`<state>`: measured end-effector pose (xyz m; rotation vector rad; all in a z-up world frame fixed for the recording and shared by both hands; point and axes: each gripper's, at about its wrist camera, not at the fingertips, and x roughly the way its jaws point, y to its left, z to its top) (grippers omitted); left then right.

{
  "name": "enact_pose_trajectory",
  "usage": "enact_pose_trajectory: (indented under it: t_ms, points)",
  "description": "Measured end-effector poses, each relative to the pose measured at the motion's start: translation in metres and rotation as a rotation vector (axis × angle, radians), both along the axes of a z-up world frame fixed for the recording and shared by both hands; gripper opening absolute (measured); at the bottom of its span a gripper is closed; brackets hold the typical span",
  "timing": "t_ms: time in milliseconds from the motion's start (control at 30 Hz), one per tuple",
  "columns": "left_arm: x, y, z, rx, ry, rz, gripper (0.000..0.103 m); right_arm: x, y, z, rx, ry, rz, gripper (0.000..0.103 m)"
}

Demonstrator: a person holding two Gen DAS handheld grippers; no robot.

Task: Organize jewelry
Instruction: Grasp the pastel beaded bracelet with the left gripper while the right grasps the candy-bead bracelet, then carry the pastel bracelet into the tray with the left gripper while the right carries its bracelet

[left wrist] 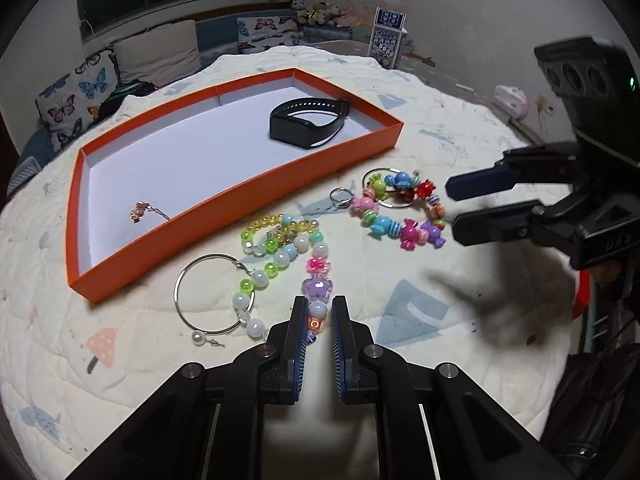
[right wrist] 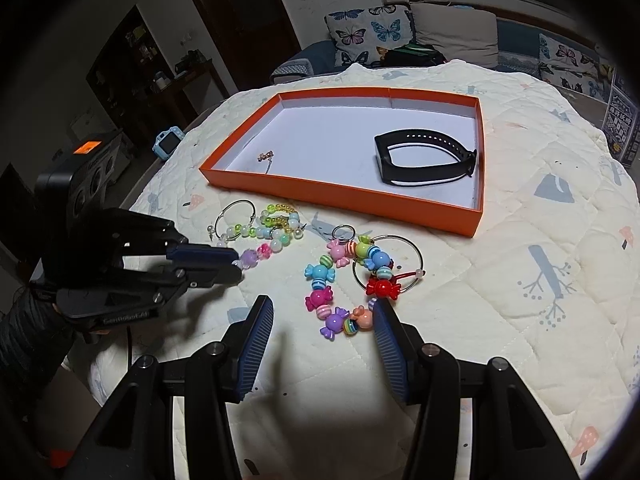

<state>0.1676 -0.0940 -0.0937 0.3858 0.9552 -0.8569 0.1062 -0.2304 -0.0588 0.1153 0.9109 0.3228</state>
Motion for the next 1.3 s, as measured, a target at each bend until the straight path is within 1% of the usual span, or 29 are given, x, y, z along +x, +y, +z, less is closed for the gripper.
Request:
enact_pose_trajectory:
  t_ms: [167,400,533,633,700,767,867,1000,1300]
  points:
    - [0.003,-0.002,-0.002,0.006,-0.001,0.013,0.013,0.0,-0.001,-0.001,-0.006,0.0,-0.002,0.057]
    - [-0.003,-0.005,-0.003,0.029,-0.043,0.026,0.013,0.003,-0.009,-0.005,-0.002,0.007,-0.029,0.057]
    - [-0.009,-0.007,-0.003,0.041,-0.074,0.053,0.011,0.006,-0.015,-0.005,-0.003,0.006,-0.048,0.057]
    - [-0.011,-0.007,-0.002,0.038,-0.077,0.081,0.01,0.009,-0.016,-0.004,-0.005,0.001,-0.055,0.057]
    - [-0.012,-0.005,-0.001,0.023,-0.068,0.097,0.01,0.013,-0.015,-0.002,-0.015,-0.012,-0.052,0.053]
    - [-0.012,-0.002,-0.001,0.01,-0.059,0.112,0.01,0.019,-0.015,-0.001,-0.02,-0.017,-0.047,0.042]
    - [-0.011,0.002,0.0,-0.002,-0.05,0.125,0.01,0.028,-0.014,-0.003,-0.048,-0.011,-0.036,0.037]
    - [-0.011,0.004,0.0,-0.014,-0.045,0.134,0.01,0.035,-0.01,-0.007,-0.098,-0.009,-0.011,0.035]
    - [-0.01,0.003,0.001,-0.026,-0.043,0.139,0.01,0.041,0.0,-0.011,-0.167,-0.011,0.047,0.034]
